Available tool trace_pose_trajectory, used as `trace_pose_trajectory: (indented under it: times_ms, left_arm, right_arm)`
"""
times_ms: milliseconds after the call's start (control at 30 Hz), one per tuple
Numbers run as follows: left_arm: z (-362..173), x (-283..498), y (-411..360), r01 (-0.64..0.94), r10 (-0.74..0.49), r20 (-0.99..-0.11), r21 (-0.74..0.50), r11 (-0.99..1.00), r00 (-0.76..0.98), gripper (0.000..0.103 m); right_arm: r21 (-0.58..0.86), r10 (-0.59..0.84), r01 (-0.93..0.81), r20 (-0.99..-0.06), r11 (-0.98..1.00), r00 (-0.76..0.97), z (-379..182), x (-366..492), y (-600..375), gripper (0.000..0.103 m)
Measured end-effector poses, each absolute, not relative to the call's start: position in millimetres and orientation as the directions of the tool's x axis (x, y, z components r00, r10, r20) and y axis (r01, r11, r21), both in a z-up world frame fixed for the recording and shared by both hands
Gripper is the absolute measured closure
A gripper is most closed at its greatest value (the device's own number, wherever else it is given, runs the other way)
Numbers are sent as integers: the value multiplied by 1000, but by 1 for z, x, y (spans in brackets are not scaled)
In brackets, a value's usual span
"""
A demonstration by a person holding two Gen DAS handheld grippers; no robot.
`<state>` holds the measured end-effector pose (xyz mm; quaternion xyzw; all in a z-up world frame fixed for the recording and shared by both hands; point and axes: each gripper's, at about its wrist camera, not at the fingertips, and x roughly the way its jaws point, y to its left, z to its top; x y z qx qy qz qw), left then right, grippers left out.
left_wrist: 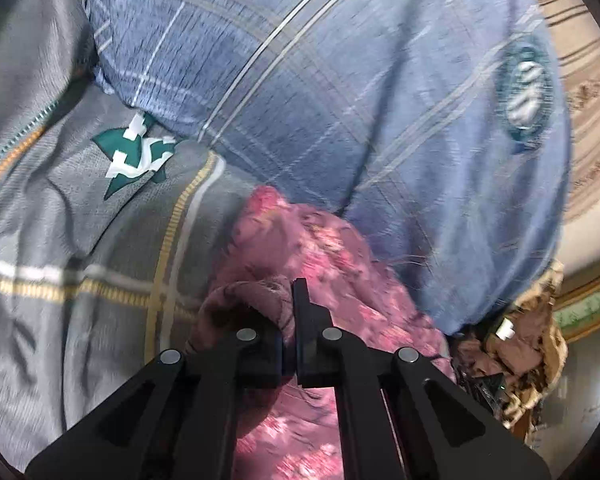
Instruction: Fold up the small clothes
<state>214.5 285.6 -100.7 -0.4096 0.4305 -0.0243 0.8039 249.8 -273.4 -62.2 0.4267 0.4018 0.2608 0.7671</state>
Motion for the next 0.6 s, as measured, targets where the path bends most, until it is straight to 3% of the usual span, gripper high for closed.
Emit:
trace_pose_trajectory:
  times_ms: [100, 233, 300, 400, 467, 600]
  left_arm:
    - [-119, 225, 283, -363, -398, -719, -655, 662, 570, 101]
    - [-113, 214, 288, -348, -429, -696, -684, 641, 577, 99]
    - [-105, 206, 295, -341, -441, -686, -695, 633, 579, 85]
    - [-81, 187, 301, -317, -423, -672, -694, 647, 607, 66]
    - [-68, 174, 299, -288, -425, -662, -693, 662, 617, 66]
    - [-57, 149, 273, -214, -467, -644, -697, 684, 606, 52]
  right_arm:
    - [848, 725, 0, -453, 530, 519, -73, 256, -274, 98]
    - [829, 722, -33, -466, 559, 512, -59, 248, -276, 89]
    - [803, 699, -55, -482, 594, 529, -45, 238, -280, 76]
    - [799, 701, -102, -450, 593, 553, -23, 218, -289, 70]
    - [799, 726, -152, -425, 582, 540, -13, 205, -287, 70]
    - [781, 760, -206, -448, 589, 471, -9, 185, -270, 63]
